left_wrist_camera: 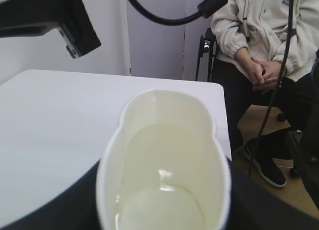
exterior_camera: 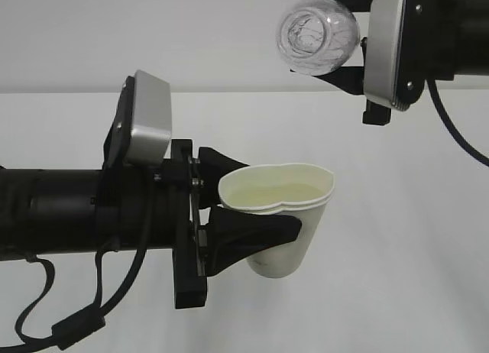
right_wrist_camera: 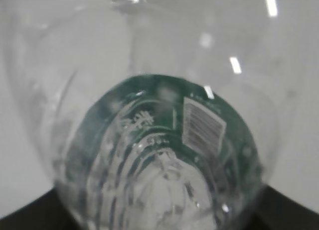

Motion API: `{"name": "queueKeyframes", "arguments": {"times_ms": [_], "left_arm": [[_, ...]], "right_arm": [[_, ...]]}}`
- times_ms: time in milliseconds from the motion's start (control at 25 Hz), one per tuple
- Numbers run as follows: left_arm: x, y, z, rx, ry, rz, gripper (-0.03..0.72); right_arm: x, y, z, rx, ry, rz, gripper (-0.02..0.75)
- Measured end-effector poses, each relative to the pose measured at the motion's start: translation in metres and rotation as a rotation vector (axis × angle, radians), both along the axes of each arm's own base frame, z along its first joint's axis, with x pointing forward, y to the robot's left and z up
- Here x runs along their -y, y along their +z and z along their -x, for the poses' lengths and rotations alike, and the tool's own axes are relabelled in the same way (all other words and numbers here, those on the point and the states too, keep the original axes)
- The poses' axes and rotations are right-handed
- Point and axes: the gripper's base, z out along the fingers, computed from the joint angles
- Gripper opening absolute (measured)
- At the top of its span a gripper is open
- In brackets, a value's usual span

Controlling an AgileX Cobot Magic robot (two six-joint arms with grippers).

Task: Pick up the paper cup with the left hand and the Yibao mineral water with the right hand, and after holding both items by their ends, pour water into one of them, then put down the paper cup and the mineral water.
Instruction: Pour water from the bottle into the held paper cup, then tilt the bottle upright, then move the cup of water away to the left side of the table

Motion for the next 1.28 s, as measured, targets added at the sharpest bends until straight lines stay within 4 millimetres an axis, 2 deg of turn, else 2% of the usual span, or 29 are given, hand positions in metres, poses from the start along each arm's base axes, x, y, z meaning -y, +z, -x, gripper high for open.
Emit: {"name": "queueKeyframes", "arguments": {"times_ms": [1280], "left_arm": [[-0.0003, -0.001, -0.0006, -0.001, 0.007, -0.011, 0.373]], "right_arm": [[0.0003, 0.0024, -0.0012, -0.275, -0.085, -0.245, 0.435]]}}
